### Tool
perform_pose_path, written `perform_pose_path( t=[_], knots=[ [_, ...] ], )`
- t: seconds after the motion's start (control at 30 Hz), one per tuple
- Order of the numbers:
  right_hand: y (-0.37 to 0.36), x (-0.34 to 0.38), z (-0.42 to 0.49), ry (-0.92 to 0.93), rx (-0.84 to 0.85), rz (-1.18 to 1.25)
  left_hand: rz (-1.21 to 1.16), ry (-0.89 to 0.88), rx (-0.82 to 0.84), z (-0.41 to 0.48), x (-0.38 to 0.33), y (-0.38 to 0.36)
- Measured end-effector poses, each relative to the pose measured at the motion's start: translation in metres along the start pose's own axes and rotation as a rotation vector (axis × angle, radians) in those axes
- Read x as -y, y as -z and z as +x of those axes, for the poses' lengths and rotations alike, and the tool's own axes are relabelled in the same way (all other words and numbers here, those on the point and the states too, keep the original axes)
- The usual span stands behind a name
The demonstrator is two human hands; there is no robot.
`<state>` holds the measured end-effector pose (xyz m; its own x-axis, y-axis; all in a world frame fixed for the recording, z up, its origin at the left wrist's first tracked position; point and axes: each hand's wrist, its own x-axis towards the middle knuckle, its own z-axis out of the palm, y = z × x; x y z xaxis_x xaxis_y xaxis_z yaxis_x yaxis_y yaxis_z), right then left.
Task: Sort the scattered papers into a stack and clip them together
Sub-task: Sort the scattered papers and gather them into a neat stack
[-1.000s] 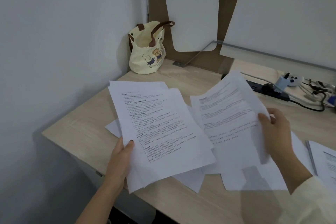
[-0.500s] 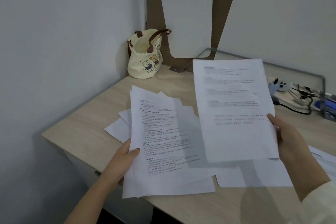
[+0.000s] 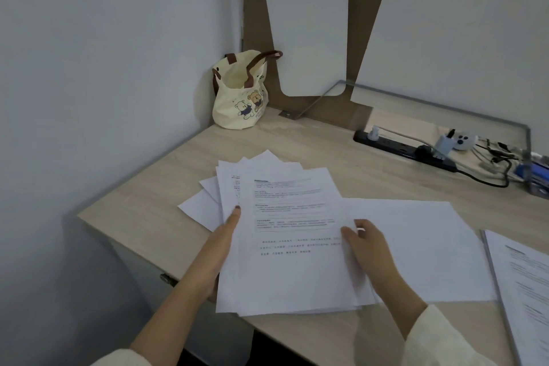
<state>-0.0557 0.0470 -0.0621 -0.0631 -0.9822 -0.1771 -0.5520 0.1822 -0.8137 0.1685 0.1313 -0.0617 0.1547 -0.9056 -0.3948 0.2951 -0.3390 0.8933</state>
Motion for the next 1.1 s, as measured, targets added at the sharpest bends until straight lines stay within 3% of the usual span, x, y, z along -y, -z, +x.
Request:
perform_pose_path(
  t=[0.17,0.27,0.37,0.53,0.77,1.1],
  knots=[
    [-0.013,0.004,-0.008,0.062,0.165,-0.098,0.226,-0.156,-0.046,0.001,0.007,0.002],
    [-0.010,0.006,-0.008,0.083,0.145,-0.068,0.247,-0.213,-0.134,-0.003,0.005,0.001],
    [0.002,0.013,-0.007,0.042,0.139,0.126,0.220,-0.321,-0.130,-0.012,-0.005,-0.001],
    [0.028,0.034,-0.009,0.013,0.294,0.500,0.132,-0.459,-0.066,-0.022,-0.028,-0.011],
    [0.066,0.061,-0.026,0.351,0.206,0.612,0.096,-0.642,-0.056,-0.015,-0.060,-0.022],
    [0.065,0.051,-0.034,0.348,0.127,0.608,0.080,-0.697,-0.032,-0.012,-0.058,-0.043]
  ],
)
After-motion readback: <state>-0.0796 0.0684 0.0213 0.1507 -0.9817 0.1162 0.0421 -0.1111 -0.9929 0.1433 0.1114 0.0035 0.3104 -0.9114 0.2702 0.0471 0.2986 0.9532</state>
